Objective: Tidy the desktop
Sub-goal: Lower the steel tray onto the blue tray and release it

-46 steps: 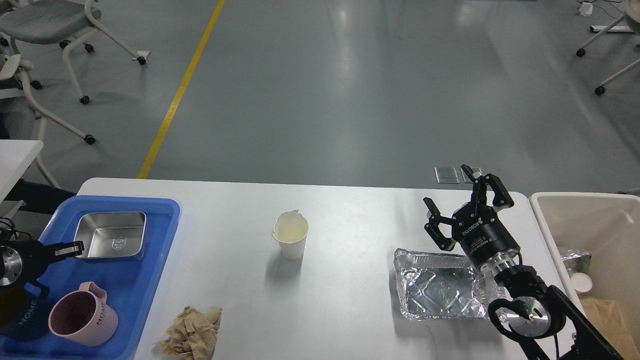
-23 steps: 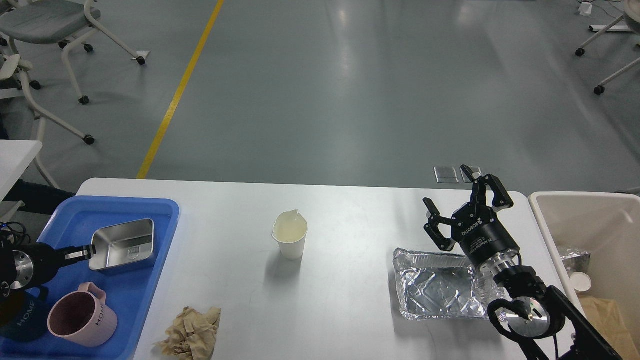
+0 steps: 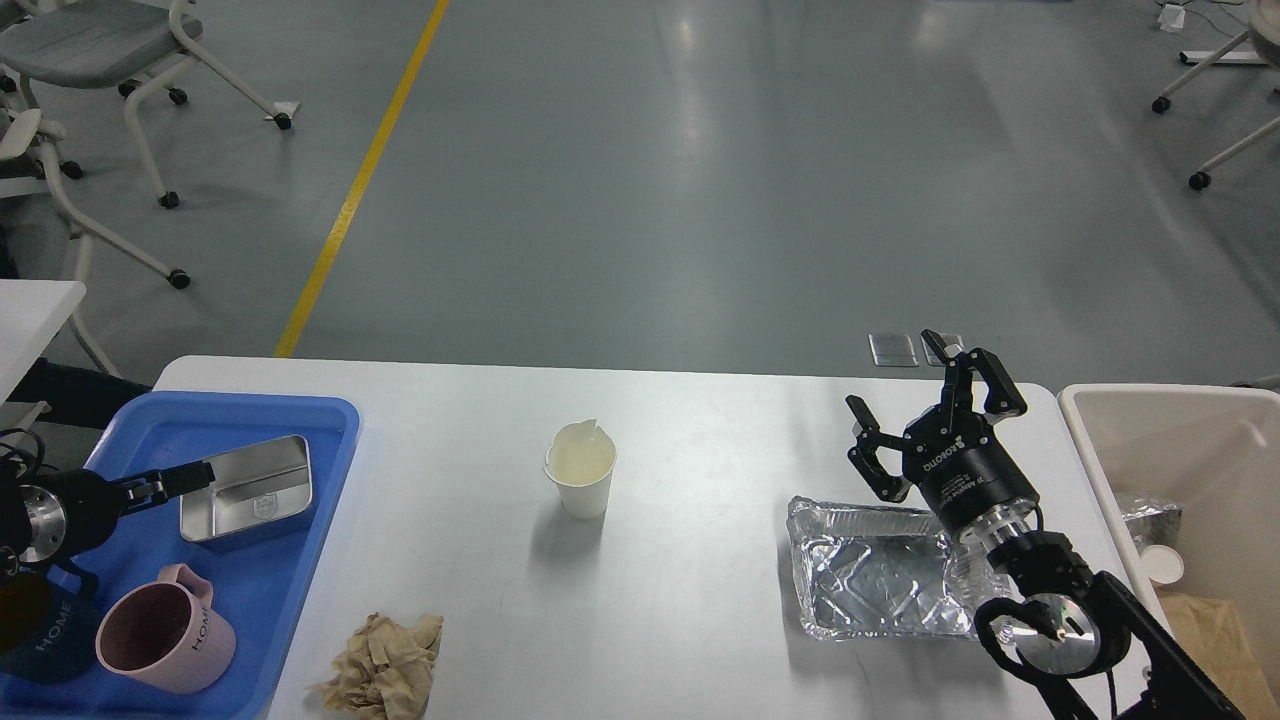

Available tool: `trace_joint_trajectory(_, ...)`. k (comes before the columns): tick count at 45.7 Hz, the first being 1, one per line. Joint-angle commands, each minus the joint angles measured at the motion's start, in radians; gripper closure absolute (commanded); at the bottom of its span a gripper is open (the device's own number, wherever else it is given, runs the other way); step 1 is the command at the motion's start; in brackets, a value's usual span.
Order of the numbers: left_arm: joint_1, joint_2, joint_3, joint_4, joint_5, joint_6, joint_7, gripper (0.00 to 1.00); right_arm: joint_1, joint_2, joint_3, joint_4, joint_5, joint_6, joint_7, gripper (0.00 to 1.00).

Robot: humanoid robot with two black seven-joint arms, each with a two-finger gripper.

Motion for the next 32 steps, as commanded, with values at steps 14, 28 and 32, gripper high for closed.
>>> trace_joint_trajectory(14, -0.095, 0.069, -0.101, -0.202, -0.018, 0.042, 0.014, 0.12, 0.0, -0.006, 0.0, 0.002, 0.0, -0.002, 0.0, 0.0)
trace_joint_trajectory(28, -0.088, 0.086, -0.314, -0.271, -0.357, 0.045, 0.007, 0.04, 0.0, -0.008, 0.0, -0.003, 0.0, -0.002, 0.0, 0.0)
trace_joint_trajectory(32, -0.085, 0.107, -0.319, -0.318, -0.44, 0.065, 0.011, 0.04, 0.0, -0.008, 0.0, -0.003, 0.0, -0.002, 0.0, 0.0)
